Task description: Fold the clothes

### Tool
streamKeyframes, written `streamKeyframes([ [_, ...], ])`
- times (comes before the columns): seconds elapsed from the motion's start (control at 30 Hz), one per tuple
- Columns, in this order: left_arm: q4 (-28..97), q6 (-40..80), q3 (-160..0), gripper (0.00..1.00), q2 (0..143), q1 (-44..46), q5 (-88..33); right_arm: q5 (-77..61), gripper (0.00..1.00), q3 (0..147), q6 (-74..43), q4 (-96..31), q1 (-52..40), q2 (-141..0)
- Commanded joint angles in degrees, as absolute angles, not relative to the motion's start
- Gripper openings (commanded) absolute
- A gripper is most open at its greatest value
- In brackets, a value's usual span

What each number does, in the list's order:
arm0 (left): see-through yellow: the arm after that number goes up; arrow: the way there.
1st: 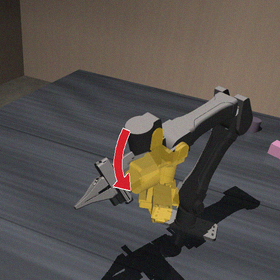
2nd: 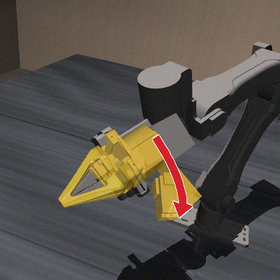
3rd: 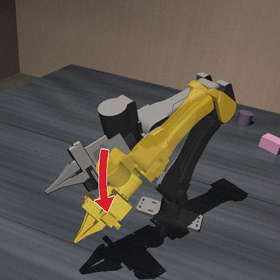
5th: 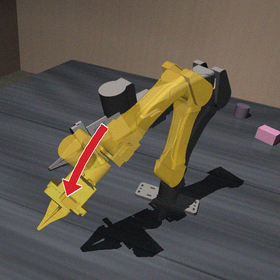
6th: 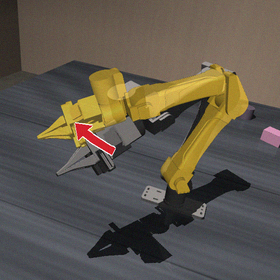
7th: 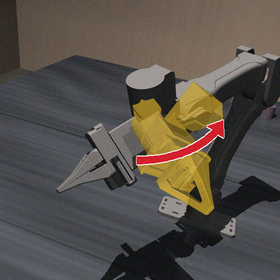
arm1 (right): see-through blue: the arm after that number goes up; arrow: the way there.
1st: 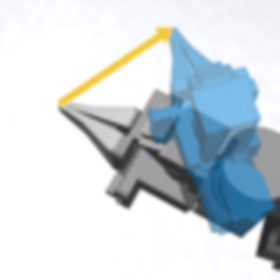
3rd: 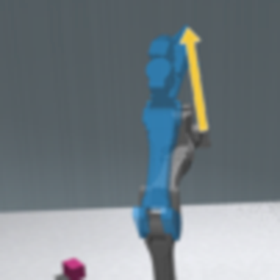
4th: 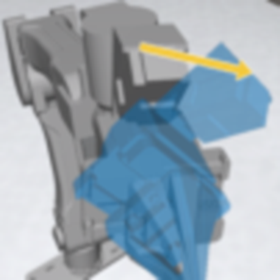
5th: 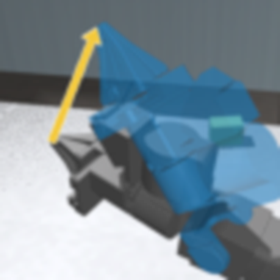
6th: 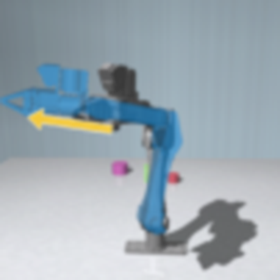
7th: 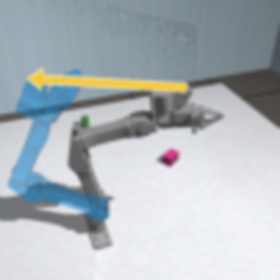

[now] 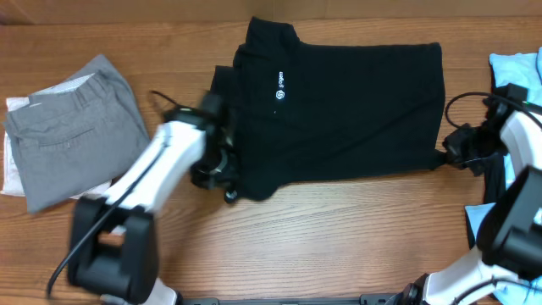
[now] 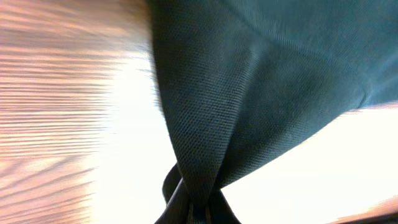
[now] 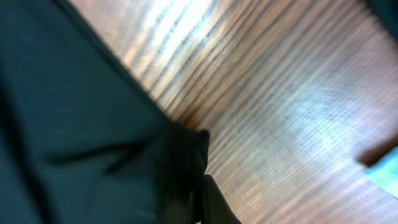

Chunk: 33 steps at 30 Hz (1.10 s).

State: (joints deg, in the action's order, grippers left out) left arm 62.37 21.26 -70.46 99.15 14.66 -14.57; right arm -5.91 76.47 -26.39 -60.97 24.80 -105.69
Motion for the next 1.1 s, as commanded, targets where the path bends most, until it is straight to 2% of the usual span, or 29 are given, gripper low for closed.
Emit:
streamKeyframes([
  [0.0, 63.46, 17.3, -70.28, 0.04, 92.44, 9.52, -20.1, -5.89, 0.04, 76.62, -25.3, -62.24, 26.46, -99.11],
  [0.17, 67.26, 16.21, -70.24, 0.04, 91.7, 9.39, -21.5, -5.82, 0.04, 76.62, -23.92, -64.62, 28.12, -93.45],
  [0.37, 72.18, 12.16, -70.24, 0.04, 91.55, 9.37, -28.99, -1.48, 0.04, 76.62, -23.53, -69.21, 28.36, -90.28],
  [0.73, 75.94, 12.6, -70.24, 0.04, 88.31, 9.34, -28.51, 0.3, 0.04, 76.62, -23.55, -69.14, 28.36, -83.24],
  [1.07, 46.78, 21.37, -70.13, 0.06, 87.0, 9.39, -23.18, -2.85, 0.04, 76.6, -19.9, -53.39, 21.26, -85.73],
])
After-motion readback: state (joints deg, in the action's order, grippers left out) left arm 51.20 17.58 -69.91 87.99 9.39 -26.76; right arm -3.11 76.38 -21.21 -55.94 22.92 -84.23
